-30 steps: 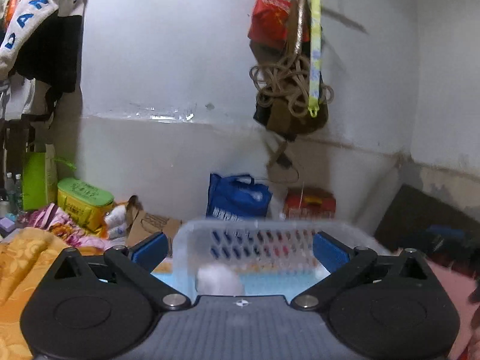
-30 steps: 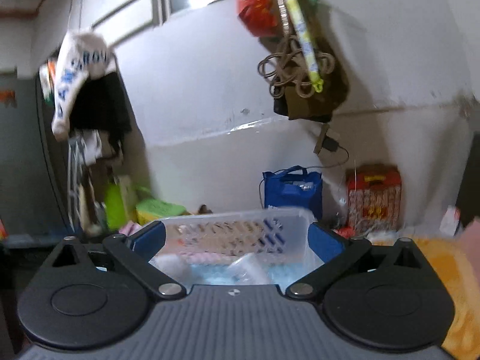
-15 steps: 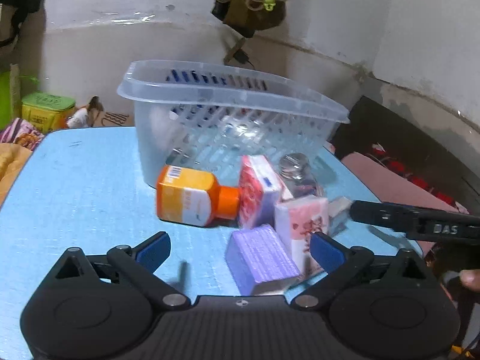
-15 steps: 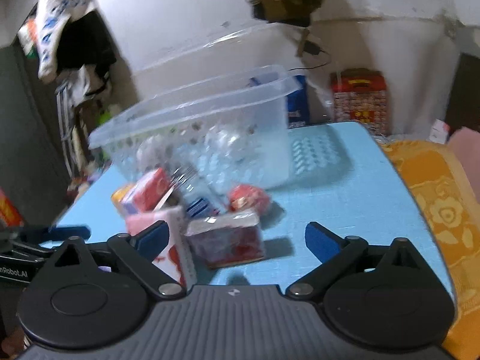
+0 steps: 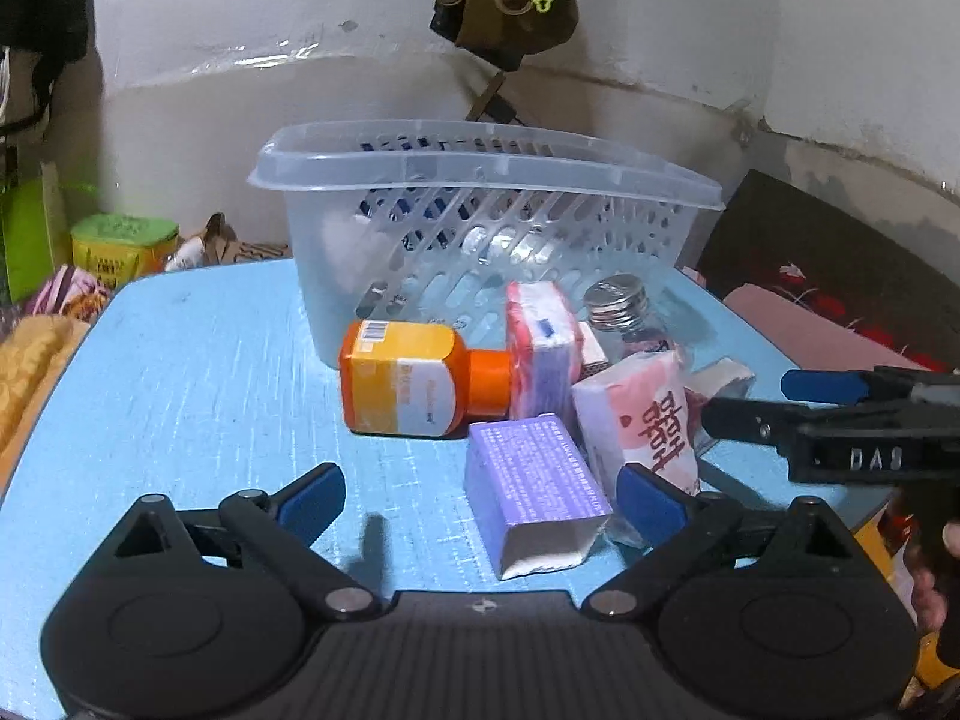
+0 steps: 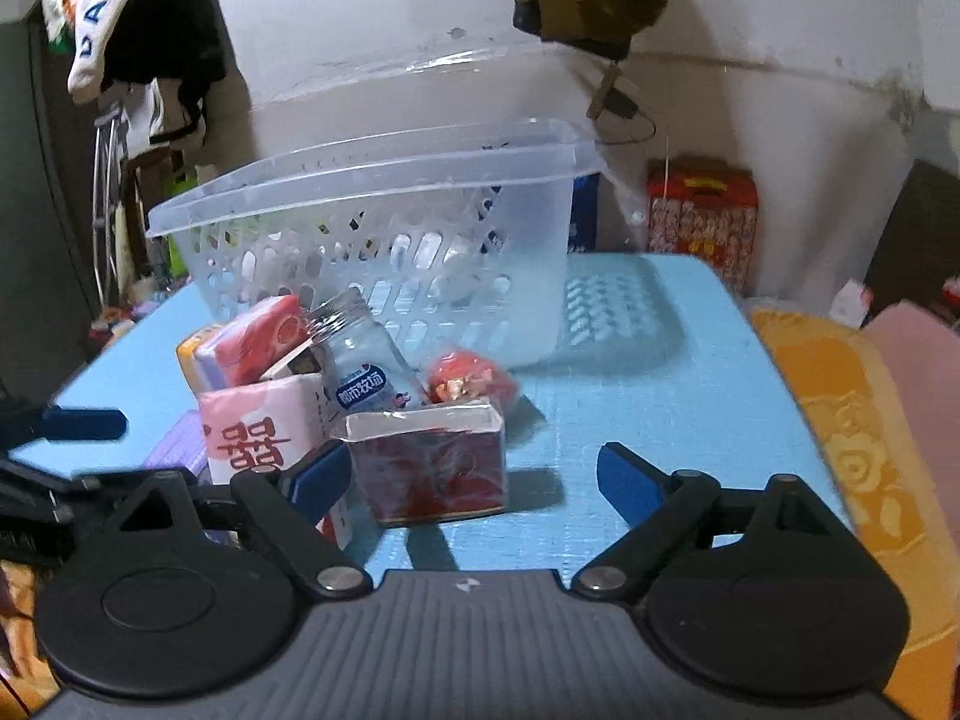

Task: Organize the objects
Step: 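Grasp the purple box with the left gripper while the right grasps the red box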

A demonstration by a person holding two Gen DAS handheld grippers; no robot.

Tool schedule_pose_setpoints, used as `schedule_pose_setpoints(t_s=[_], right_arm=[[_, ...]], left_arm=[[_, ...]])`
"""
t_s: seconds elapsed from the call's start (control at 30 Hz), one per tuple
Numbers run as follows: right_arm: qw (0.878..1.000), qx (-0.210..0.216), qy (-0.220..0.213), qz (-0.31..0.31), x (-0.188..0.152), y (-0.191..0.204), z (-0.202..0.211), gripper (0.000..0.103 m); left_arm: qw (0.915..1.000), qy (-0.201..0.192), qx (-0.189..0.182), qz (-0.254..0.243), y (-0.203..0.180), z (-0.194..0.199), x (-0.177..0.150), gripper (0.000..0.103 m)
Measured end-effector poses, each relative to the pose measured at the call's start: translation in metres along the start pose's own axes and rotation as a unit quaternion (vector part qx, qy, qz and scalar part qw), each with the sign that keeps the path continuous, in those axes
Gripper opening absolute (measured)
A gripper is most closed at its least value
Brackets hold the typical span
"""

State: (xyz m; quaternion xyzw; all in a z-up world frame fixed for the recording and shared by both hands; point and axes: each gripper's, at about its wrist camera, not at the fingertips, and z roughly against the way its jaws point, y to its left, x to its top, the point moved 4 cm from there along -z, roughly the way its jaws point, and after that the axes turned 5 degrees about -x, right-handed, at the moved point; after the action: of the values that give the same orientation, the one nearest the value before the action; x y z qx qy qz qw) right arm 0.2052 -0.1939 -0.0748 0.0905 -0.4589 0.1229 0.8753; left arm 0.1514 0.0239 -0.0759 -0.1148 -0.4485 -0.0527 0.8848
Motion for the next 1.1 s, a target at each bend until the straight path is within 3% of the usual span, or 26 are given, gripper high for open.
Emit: schedule_pose_setpoints(t_s=[0.07, 0.2, 0.27, 0.33, 0.53, 0.73, 0.8, 0.87, 0.93, 1.1], right_arm=[[1.0, 0.011, 0.001, 0.003, -0.001, 0.003, -0.005, 0.09], [0.999, -0.013, 0.007, 0.037, -0.004, 0.012, -0.018, 0.087], [0.999, -0.012, 0.017, 0.035, -0.007, 0.01, -0.022, 0.079], [0.999, 0.002, 0.025, 0.021, -0.008, 0.006, -0.022, 0.064], [0.999, 0.002, 0.019, 0.034, -0.007, 0.007, -0.008, 0.064], [0.999, 0.004, 0.016, 0.034, -0.002, 0.009, -0.003, 0.064], [0.999, 0.004, 0.014, 0.034, -0.001, 0.008, -0.001, 0.064], [0.999, 0.004, 0.013, 0.034, 0.0, 0.007, 0.001, 0.064], [1.0, 0.006, 0.008, 0.029, 0.001, 0.005, 0.005, 0.064], [1.0, 0.011, -0.001, 0.018, 0.005, 0.002, 0.01, 0.064]], left_arm=[[1.0, 0.005, -0.004, -0.008, -0.006, -0.004, -0.001, 0.099], [0.9995, 0.012, -0.007, -0.03, -0.013, -0.013, -0.009, 0.1], [0.9996, 0.011, -0.002, -0.026, -0.011, -0.013, -0.009, 0.1], [0.9996, 0.007, 0.007, -0.025, -0.008, -0.01, -0.009, 0.099], [0.9995, -0.017, 0.015, -0.021, 0.002, 0.0, -0.007, 0.096], [0.9989, -0.002, 0.034, -0.033, -0.002, -0.012, -0.008, 0.095], [0.998, 0.0, 0.032, -0.055, -0.008, -0.014, -0.011, 0.088], [0.9977, 0.004, 0.026, -0.062, -0.009, -0.014, -0.013, 0.056], [0.998, 0.003, 0.022, -0.059, -0.006, -0.011, -0.013, 0.043], [0.9972, -0.023, 0.028, -0.065, -0.006, 0.004, -0.008, 0.043]])
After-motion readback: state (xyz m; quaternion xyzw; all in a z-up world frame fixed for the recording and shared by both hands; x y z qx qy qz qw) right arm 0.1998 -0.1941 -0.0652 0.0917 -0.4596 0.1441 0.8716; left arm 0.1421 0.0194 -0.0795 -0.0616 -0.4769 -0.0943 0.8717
